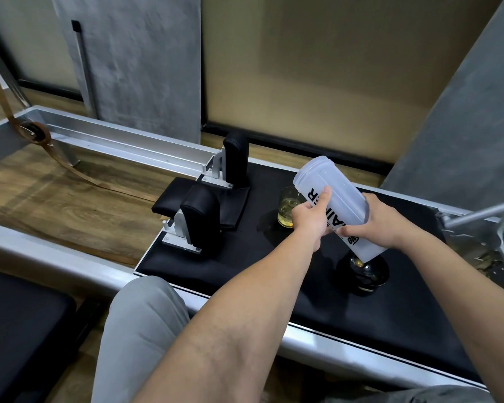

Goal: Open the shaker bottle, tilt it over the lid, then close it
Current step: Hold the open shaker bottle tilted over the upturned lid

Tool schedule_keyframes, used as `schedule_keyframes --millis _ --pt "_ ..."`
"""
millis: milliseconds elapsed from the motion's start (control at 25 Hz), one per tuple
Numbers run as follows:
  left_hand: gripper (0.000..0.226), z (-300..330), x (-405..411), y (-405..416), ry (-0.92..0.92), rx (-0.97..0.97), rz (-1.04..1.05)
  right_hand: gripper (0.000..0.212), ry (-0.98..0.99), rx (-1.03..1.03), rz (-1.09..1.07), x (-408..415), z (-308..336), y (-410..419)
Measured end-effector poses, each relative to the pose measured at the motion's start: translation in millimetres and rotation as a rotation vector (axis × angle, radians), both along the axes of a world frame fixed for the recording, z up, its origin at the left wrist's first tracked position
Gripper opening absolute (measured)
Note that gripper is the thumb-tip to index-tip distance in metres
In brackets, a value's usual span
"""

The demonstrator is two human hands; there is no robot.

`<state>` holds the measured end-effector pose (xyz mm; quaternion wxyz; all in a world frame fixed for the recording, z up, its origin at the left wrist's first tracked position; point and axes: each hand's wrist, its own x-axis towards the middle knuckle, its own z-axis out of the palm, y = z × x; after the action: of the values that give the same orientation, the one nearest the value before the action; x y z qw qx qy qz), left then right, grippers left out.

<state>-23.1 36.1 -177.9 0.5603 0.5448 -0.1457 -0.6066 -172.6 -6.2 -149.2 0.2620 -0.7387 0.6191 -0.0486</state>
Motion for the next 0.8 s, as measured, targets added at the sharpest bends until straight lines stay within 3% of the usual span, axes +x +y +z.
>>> schedule_keyframes --millis 800 --pt "0.042 -2.2 -4.2 -8.3 0.018 -0.029 -0.003 0.094 -0.003 -0.011 0.003 -1.7 9.7 1.0"
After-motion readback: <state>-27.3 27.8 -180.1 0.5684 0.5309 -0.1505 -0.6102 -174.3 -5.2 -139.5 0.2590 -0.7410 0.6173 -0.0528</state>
